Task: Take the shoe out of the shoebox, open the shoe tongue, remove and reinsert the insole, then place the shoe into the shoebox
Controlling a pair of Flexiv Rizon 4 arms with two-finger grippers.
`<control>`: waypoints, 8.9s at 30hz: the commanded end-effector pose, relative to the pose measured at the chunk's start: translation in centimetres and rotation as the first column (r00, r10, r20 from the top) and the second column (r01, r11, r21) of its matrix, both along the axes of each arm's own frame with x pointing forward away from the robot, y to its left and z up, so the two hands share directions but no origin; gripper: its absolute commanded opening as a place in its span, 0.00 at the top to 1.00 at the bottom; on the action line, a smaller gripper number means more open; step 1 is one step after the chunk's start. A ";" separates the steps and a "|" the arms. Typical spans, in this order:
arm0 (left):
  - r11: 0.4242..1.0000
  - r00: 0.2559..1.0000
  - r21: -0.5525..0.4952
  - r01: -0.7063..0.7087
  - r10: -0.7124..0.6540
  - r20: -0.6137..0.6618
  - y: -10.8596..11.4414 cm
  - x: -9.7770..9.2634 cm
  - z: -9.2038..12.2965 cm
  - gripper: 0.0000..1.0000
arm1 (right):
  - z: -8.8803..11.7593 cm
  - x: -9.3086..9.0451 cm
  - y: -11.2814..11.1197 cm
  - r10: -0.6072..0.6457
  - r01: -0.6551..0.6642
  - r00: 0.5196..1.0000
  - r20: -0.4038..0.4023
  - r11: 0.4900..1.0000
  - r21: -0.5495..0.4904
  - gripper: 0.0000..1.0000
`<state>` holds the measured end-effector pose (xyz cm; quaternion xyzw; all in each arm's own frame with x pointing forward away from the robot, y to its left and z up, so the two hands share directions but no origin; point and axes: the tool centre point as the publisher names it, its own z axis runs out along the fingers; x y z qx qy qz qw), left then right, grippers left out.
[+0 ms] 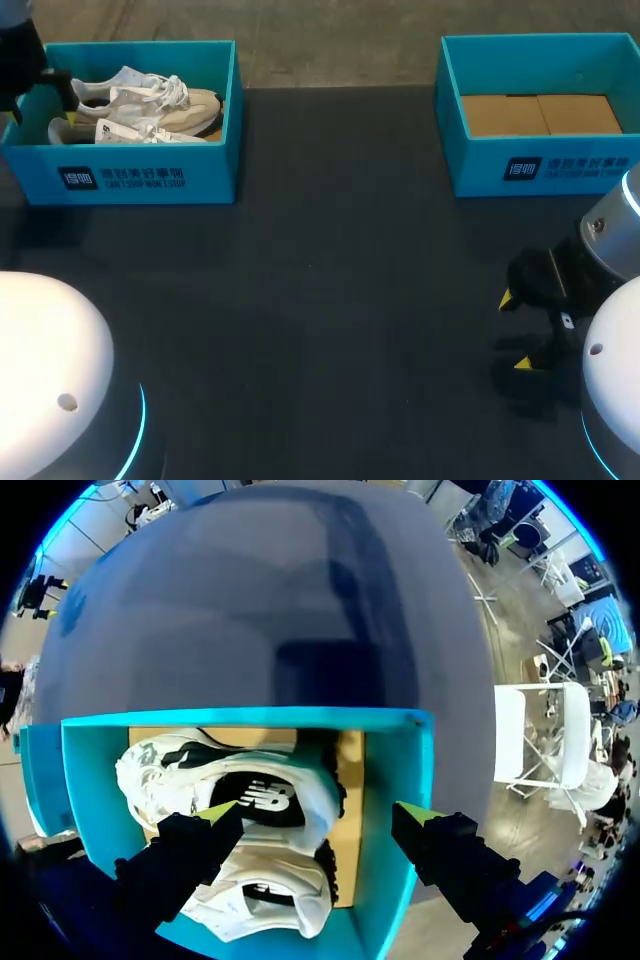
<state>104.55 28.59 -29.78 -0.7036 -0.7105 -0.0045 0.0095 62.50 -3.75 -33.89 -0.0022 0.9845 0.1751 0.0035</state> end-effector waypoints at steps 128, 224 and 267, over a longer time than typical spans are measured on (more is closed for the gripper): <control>0.961 0.957 0.095 -0.258 0.268 -0.112 1.9 4.0 -4.3 1.00 | 0.0 -0.2 0.1 -0.003 0.003 1.000 0.003 1.000 -0.005 0.00; 0.990 0.990 0.062 -0.126 0.121 0.075 -9.0 -20.3 11.6 1.00 | 0.0 -0.2 0.1 -0.003 0.003 1.000 0.003 1.000 -0.005 0.00; 0.982 0.997 0.183 -0.050 0.037 0.075 -20.5 -33.5 5.0 1.00 | 0.0 -0.2 0.1 -0.003 0.003 1.000 0.003 1.000 -0.005 0.00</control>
